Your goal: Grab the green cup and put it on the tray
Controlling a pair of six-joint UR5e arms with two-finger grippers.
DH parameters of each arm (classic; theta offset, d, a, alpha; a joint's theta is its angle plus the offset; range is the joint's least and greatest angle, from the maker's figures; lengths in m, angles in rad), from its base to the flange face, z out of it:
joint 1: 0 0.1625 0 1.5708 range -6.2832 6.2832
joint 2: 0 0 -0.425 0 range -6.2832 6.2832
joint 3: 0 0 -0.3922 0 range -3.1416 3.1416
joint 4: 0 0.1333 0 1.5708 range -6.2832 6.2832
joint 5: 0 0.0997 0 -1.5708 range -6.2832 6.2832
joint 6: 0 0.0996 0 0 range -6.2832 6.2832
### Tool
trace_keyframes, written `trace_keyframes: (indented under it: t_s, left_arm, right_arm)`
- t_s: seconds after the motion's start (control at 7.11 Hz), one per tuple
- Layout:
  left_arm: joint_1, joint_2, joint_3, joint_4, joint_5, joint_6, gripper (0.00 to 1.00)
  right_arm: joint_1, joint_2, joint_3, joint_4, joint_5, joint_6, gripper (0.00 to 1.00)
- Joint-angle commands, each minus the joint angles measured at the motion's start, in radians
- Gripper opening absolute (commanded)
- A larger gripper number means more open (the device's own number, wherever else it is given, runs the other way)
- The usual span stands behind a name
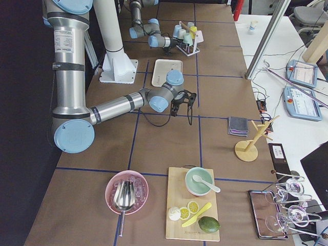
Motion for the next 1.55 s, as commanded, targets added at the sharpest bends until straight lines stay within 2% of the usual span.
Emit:
trace_keyframes:
  t_s: [0.0, 1.41]
  left_arm:
    - [-0.005, 0.011, 0.001, 0.004, 0.004, -0.035, 1.00]
    - [-0.022, 0.023, 0.019, 0.004, 0.004, -0.080, 1.00]
  right_arm:
    - [0.000, 0.003, 0.000, 0.000, 0.000, 0.000, 1.00]
    - [0.000, 0.007, 0.003, 0.000, 0.008, 0.000, 1.00]
